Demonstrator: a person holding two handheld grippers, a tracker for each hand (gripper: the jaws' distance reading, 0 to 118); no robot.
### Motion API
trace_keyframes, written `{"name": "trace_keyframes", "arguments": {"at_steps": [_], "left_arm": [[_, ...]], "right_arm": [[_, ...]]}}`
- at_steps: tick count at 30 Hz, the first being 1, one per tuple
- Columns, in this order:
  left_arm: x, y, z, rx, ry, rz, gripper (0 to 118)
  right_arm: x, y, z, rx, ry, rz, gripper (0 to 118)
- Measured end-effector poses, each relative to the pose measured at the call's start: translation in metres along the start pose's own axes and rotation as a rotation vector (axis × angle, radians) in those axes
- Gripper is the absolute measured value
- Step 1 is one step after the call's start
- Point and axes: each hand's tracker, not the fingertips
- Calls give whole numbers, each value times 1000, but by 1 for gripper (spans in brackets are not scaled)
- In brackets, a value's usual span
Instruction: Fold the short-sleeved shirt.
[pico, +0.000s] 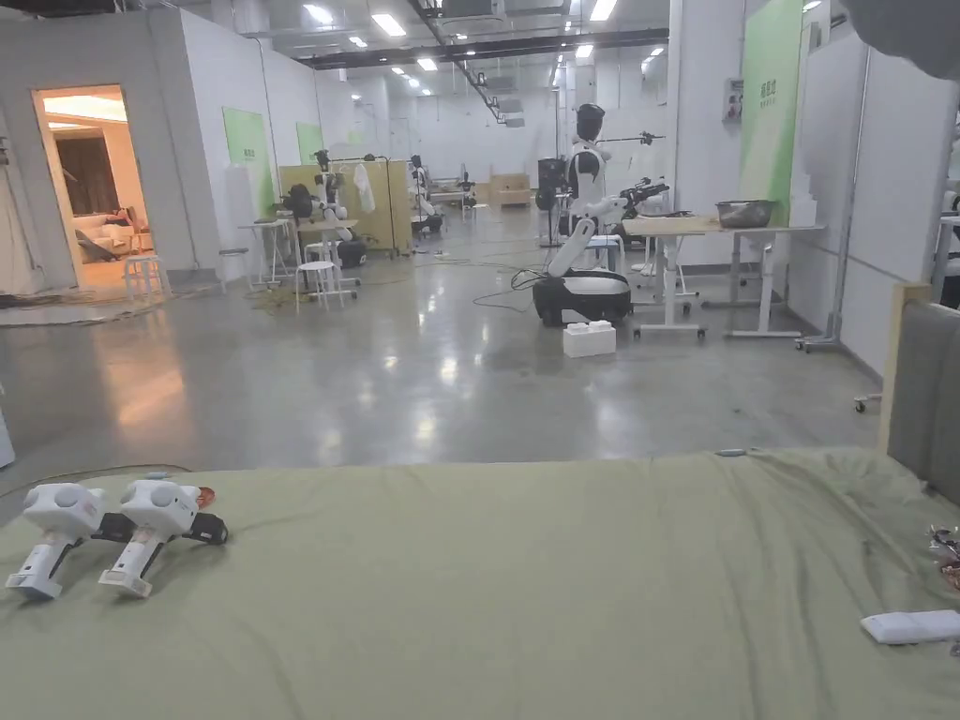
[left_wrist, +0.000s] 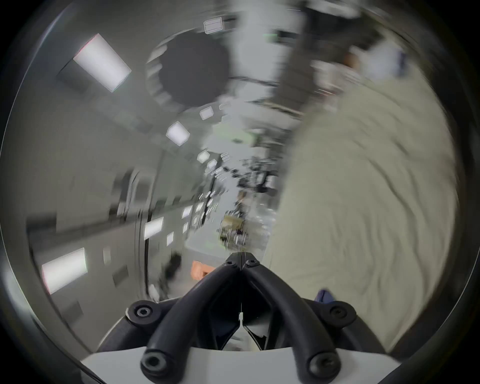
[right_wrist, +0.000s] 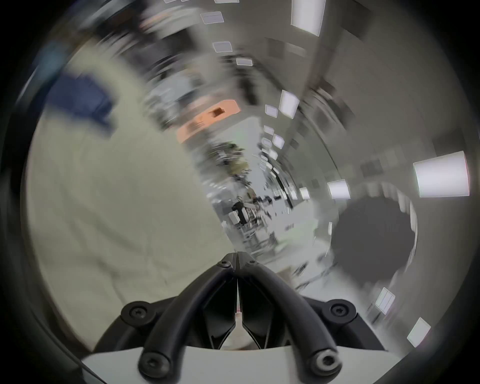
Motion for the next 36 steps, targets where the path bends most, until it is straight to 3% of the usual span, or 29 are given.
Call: {"name": "trace_keyframes", "arguments": {"at_steps": [2, 3, 6, 8, 10, 11, 13, 14, 15, 17, 18, 20, 21, 27, 36], "left_arm": [[28, -4, 8, 15, -4, -180, 0], [35, -5, 11, 14, -33, -192, 0], [39, -8, 17, -25, -130, -55, 0], [30, -7, 15, -62, -63, 24, 0], [-2, -10, 12, -82, -16, 257, 0], [-25, -13, 10, -85, -2, 479, 0], [-65, -28, 8, -85, 47, 942, 0], [-82, -40, 9, -72, 53, 1200, 0], [-90, -54, 11, -25, 30, 1420, 0], [-91, -77, 11, 39, -12, 1748, 0], [-91, -80, 12, 49, -26, 1788, 0], [-91, -76, 18, 36, -18, 1700, 0], [-92, -74, 22, 44, -1, 1663, 0], [-96, -66, 23, 23, -1, 1591, 0], [-97, -68, 20, 22, -11, 1596, 0]], "right_arm": [[-25, -11, 4, 31, 100, 146, 0], [-32, -16, 7, 30, 156, 152, 0], [-47, -22, 8, 0, 187, 180, 0], [-37, -23, 10, 0, 152, 131, 0], [-19, -19, 8, -11, 89, 14, 0], [-3, -17, 8, -16, 69, -109, 0], [37, -15, 8, -37, 85, -567, 0], [53, -22, 10, -27, 73, -835, 0], [62, -30, 11, -21, 56, -1038, 0], [66, -46, 11, -7, 24, -1359, 0], [64, -52, 10, -6, 25, -1456, 0], [59, -63, 8, -4, 75, -1589, 0], [57, -65, 10, 2, 72, -1620, 0], [56, -67, 13, -12, 35, -1574, 0], [48, -74, 4, 7, -2, -1519, 0]]}}
